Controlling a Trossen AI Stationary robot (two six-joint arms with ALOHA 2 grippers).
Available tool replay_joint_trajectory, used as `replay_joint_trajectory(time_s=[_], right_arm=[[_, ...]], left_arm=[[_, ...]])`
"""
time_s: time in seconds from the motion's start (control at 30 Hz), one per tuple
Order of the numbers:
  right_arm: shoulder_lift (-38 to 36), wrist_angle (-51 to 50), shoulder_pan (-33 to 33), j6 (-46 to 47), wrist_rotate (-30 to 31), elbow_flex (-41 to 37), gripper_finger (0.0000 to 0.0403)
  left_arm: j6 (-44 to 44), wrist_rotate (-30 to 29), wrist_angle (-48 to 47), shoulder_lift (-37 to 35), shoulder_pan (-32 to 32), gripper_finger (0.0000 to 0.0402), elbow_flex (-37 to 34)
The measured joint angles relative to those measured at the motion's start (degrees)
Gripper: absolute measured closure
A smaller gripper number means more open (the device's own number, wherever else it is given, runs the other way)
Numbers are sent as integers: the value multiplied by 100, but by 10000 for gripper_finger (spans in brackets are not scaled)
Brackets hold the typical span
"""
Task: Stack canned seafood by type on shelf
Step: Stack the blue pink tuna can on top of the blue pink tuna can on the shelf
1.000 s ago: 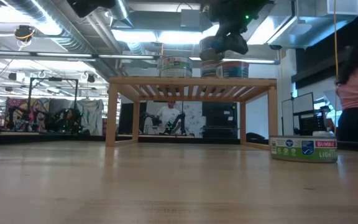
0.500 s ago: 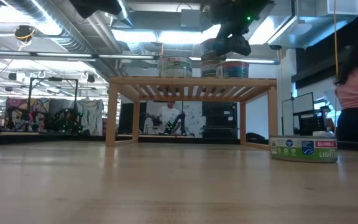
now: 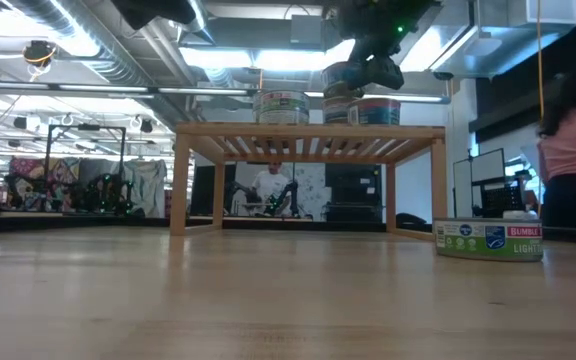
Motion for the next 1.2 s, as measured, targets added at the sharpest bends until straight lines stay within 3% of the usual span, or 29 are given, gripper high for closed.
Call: replay_joint_trajectory(time_s=[0.87,1.2], right_arm=[[-7,14,-266,-23,-17,2,189],[-7,-4,-421,101,-599,11,189]], left_arm=[[0,2,-1,0,0,270,0],[1,2,-2,0,0,270,0]])
